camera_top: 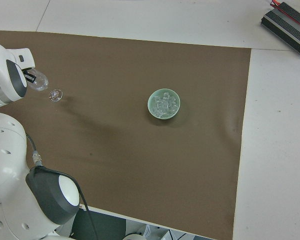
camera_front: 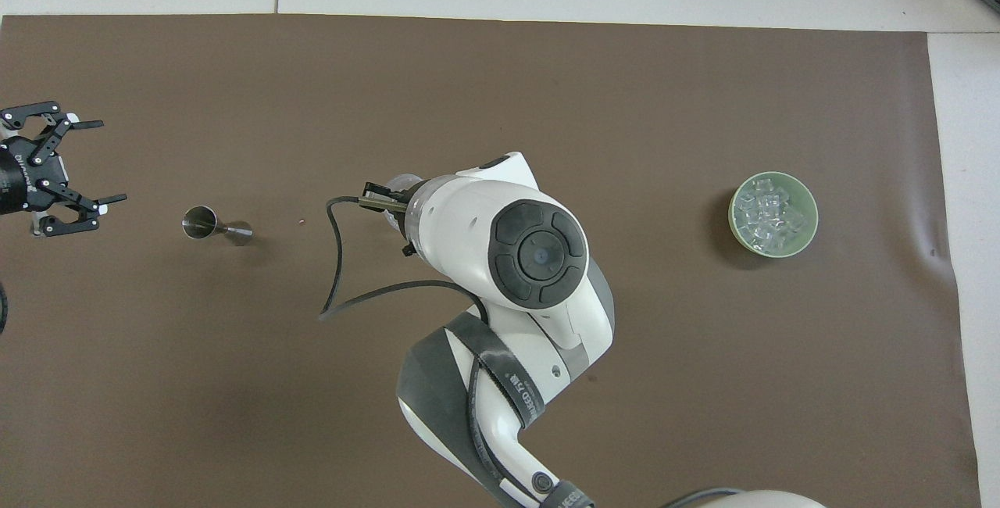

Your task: Pour wine and add ice with both arms

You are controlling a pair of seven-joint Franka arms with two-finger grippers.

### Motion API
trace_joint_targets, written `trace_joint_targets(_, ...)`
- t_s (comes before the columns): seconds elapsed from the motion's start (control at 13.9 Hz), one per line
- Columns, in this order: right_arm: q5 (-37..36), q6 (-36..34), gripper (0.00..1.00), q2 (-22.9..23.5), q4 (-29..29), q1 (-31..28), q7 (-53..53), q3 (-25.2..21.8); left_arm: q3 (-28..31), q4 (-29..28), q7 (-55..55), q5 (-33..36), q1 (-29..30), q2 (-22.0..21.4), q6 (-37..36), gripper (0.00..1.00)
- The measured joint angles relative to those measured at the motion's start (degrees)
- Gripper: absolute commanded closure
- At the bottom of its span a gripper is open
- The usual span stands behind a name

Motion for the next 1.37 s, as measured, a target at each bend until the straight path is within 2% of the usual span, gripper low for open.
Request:
trace_joint_targets(0.29, -0.01, 0.06, 0.89, -0.06, -0.22, 0.00, 0.00, 0.00, -0.62, 6.32, 1.38, 10.20, -0.11, -0.11, -7.04, 0.00)
trace_joint_targets(0.36, -0.01, 0.21, 0.78, -0.06, -0.24, 0.00, 0.00, 0.00, -0.88, 7.45, 3.50, 11.75, -0.37, -0.13, -8.73, 0.00)
trace_joint_targets(0.43, -0.02, 0.65, 0.50, -0.06, -0.29, 0.00, 0.00, -0.01, -0.95, 8.39, 6.69, 13.19, -0.83, -0.15, -10.64, 0.00)
trace_joint_targets(0.5, -0.02, 0.89, 0.04, -0.06, -0.31, -0.02, 0.00, -0.01, -1.02, 9.10, 10.74, 14.33, -1.25, -0.24, -12.46, 0.00)
trace_joint_targets(0.58, -0.04, 0.93, 0.00, -0.07, -0.31, -0.03, 0.00, -0.03, -1.06, 9.50, 15.50, 15.25, -1.64, -0.43, -13.73, 0.00)
trace_joint_targets(0.86, -1.29, 1.07, 0.00, -0.27, -0.24, -0.15, -0.02, -0.18, -0.70, 9.66, 33.90, 19.53, -4.05, -2.00, -16.61, 0.00)
trace_joint_targets(1.15, -1.58, 1.13, 0.00, -0.80, -0.04, -0.39, -0.02, -0.42, 2.62, 11.84, 44.72, 24.67, -11.84, -3.69, -23.18, 0.00)
trace_joint_targets(1.37, -1.59, 0.79, 0.00, -2.38, 0.09, -0.89, -0.02, -0.68, 2.86, 15.17, 51.70, 27.75, -14.50, -3.76, -30.35, 0.00)
